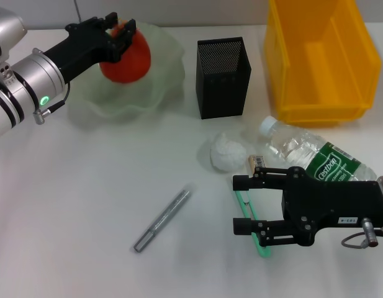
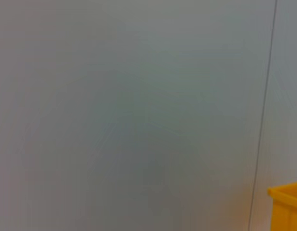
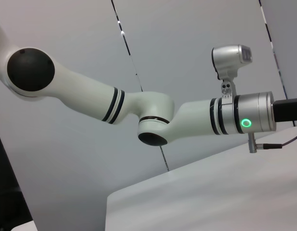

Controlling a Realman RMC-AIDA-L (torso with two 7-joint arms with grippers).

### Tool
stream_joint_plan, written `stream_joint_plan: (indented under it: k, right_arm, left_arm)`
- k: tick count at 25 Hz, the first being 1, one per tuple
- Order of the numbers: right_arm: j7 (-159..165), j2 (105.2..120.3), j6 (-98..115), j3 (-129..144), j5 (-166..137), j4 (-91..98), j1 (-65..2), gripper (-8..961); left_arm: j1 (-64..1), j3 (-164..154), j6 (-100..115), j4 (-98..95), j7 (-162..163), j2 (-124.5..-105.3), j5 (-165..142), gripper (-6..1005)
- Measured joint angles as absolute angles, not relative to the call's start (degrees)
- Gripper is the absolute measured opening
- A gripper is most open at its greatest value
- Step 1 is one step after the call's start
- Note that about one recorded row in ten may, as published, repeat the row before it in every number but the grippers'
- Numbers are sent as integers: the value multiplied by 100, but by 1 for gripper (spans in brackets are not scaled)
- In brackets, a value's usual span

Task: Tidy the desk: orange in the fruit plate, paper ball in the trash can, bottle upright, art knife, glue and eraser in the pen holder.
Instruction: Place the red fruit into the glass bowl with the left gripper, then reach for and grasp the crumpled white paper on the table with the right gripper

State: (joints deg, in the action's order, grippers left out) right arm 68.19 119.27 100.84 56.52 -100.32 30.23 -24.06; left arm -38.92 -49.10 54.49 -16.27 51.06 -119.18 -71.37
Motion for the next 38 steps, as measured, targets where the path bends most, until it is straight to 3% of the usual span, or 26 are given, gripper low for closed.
stream_joint_plan:
  k: [2,5,10,23,27,38]
  right_arm:
    - [6819,11927,10080,5651,-10031,3023,-2407,761]
    - [6819,11927,10080,5651,-10029,3023,-2394,761]
    - [6819,11926,10089,5650,-10028,3023,-2362,761]
    - [6820,11927,10098,5589,-10005,2962,-2290,761]
    - [6820,11924,10099,5589,-9962,2961,-2212,760]
    - [7496,11800,10409,5044,-9993,3558,-2016,761]
  left_arm:
    - [-3907,-4910,5411,-1625,5106,-11918,-7135,247]
    - [-3919,-4913,5395,-1612,5106,-11918,-7134,473]
    - [-3913,-4913,5503,-1594,5112,-11918,-7131,566]
    - [-3381,-5698,8700,-2098,5909,-11860,-7194,568]
    - [-2771,-6947,9340,-3412,6511,-11814,-7635,568]
    - [-2344,-6826,9432,-3418,6693,-11833,-8229,557]
